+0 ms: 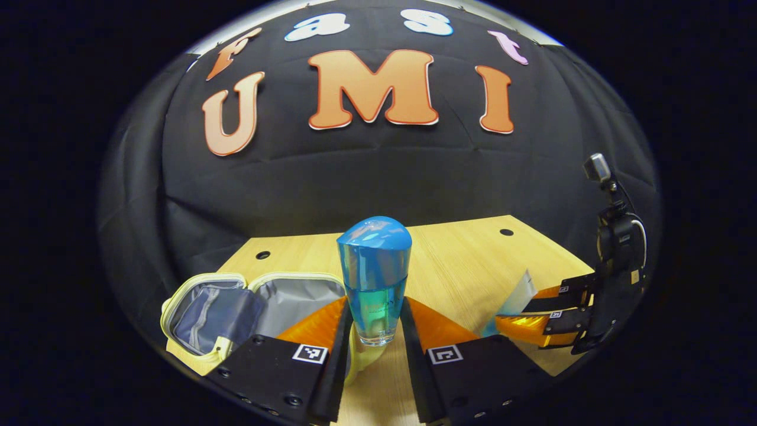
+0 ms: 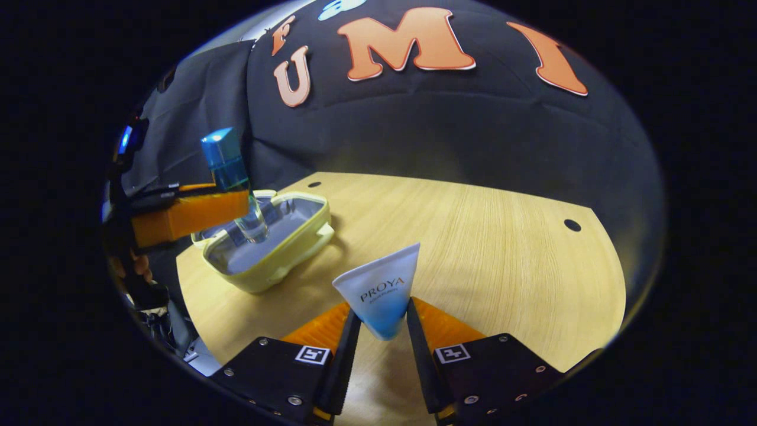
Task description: First open the suitcase, pack the skin care products into it, and then close the suitcase.
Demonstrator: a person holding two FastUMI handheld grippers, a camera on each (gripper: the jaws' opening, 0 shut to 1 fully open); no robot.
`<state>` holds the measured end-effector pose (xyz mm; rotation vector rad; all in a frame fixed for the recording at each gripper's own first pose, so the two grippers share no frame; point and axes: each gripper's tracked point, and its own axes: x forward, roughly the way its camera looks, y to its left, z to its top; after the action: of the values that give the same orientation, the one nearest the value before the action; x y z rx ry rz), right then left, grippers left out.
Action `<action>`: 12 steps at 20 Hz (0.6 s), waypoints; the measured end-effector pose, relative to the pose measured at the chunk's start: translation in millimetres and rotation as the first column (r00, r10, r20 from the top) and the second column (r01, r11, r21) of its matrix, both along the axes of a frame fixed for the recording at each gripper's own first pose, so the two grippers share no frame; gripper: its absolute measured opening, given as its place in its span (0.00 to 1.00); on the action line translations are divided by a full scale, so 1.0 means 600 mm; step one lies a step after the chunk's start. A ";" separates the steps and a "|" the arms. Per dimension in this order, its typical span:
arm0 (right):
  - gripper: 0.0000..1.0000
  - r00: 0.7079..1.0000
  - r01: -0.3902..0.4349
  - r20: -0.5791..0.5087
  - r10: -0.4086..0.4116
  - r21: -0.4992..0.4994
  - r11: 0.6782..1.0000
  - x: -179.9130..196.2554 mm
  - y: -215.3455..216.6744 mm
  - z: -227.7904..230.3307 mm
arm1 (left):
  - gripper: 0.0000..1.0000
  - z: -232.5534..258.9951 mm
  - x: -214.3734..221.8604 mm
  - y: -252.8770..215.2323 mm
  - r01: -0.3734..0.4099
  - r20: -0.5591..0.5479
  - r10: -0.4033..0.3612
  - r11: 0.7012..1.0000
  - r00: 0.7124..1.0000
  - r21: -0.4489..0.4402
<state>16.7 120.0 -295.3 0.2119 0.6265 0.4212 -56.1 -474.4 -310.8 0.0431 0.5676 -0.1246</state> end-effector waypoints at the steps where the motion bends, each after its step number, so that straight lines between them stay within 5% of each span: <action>1: 0.51 1.000 -0.009 0.021 0.009 -0.001 1.000 0.002 -0.002 0.022 | 0.47 0.011 -0.002 0.011 -0.014 0.007 0.014 1.000 1.000 0.002; 12: 0.51 0.978 -0.114 0.173 0.114 -0.005 0.993 -0.003 0.045 0.176 | 0.47 0.098 -0.016 0.169 -0.174 0.027 0.174 0.985 0.984 0.008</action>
<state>15.1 147.0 -189.8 0.1426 0.4682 0.5457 -65.7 -373.2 -251.9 0.0051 0.5432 0.0494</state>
